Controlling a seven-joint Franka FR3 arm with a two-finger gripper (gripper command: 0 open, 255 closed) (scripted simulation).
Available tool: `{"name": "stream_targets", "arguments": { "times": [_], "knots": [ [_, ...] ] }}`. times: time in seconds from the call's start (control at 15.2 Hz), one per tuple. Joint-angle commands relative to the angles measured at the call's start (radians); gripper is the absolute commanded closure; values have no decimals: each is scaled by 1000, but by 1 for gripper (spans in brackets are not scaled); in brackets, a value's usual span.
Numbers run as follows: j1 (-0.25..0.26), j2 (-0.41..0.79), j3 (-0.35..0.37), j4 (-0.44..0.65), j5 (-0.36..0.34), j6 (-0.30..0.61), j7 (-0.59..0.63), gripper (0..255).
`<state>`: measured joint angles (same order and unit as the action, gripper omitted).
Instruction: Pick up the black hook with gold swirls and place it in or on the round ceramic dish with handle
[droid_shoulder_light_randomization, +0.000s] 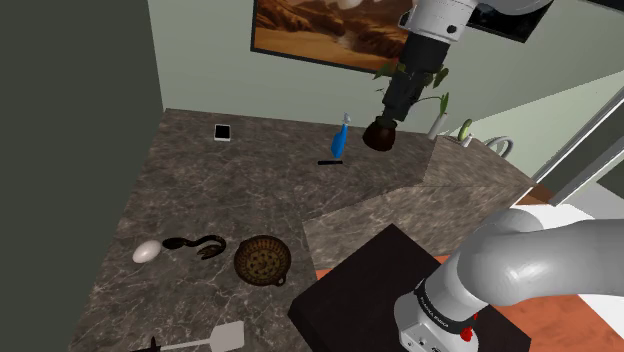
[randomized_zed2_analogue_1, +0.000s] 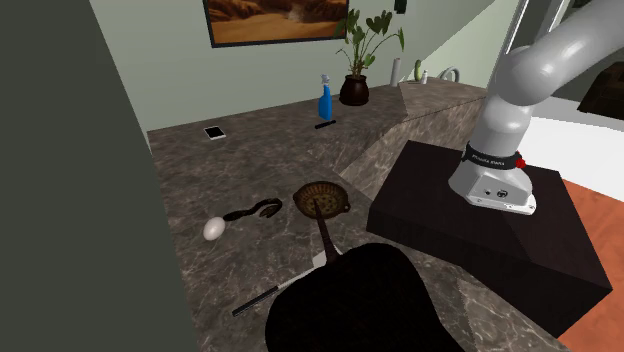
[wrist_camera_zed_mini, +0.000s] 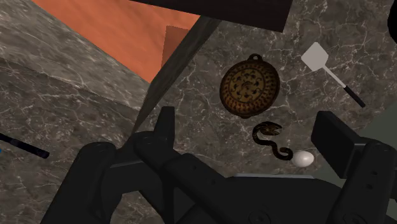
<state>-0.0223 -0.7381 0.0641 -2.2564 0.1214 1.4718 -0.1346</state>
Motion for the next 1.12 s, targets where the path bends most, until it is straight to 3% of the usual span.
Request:
{"name": "stream_targets", "arguments": {
  "times": [0.0,0.53,1.06],
  "knots": [
    [0,0,0,0,0,0,0,0],
    [43,191,42,-65,17,248,-74,0],
    [81,440,90,-47,21,471,-136,0]
  ]
}}
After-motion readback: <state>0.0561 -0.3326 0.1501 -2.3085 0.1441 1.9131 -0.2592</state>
